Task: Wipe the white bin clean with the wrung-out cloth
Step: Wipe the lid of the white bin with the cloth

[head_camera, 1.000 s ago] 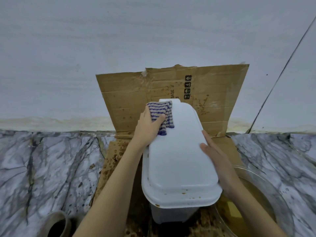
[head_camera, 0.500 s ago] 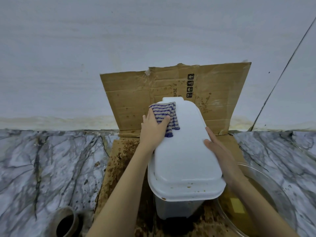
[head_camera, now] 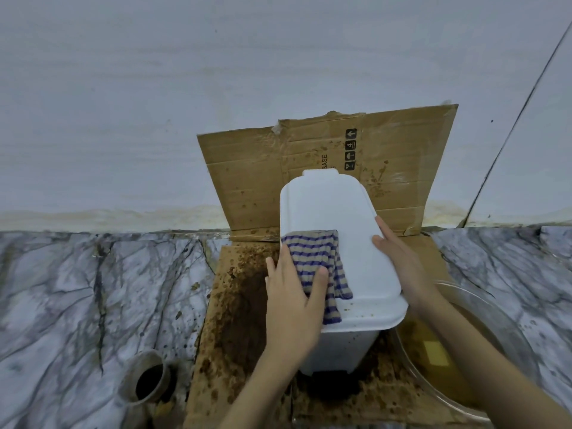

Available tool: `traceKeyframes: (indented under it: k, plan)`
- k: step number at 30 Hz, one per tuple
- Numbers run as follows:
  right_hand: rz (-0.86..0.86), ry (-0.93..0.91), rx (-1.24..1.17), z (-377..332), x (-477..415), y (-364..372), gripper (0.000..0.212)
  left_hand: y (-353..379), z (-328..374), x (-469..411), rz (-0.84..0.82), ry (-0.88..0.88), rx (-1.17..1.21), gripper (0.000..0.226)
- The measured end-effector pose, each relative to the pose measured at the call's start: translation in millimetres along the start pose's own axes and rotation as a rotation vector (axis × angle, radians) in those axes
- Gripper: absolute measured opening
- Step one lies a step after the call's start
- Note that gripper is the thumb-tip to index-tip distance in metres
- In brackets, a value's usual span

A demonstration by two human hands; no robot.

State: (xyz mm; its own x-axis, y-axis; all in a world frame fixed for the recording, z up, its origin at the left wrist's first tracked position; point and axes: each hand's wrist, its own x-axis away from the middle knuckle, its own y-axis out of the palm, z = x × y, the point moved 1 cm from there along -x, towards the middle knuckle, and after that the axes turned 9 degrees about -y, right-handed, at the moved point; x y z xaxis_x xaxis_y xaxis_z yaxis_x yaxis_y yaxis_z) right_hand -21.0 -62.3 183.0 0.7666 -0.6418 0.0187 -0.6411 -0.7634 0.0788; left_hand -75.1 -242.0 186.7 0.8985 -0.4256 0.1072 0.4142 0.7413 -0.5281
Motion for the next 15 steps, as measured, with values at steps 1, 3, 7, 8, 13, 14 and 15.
traceKeyframes:
  k: [1,3,7,8,13,14,15]
  plan:
    - [0.005,-0.001,0.016,-1,1,0,0.044,2,0,7,0.024,0.001,-0.003,0.082]
    - [0.007,-0.003,0.032,-2,1,1,0.044,5,0,4,0.066,0.007,0.003,0.076]
    - [-0.009,0.005,0.021,-3,0,0,0.046,4,4,-22,0.094,-0.021,-0.028,0.065]
    - [-0.010,0.003,0.025,-4,0,-1,0.046,4,4,-23,0.102,-0.026,-0.039,0.064]
    - [-0.006,-0.010,0.008,-2,0,-1,0.046,16,-3,9,0.216,0.047,-0.029,0.077]
    - [-0.009,-0.014,0.008,-1,0,-1,0.046,19,-5,14,0.247,0.081,-0.058,0.082]
    - [-0.013,-0.018,0.008,-1,0,-1,0.046,23,-7,17,0.275,0.116,-0.103,0.086]
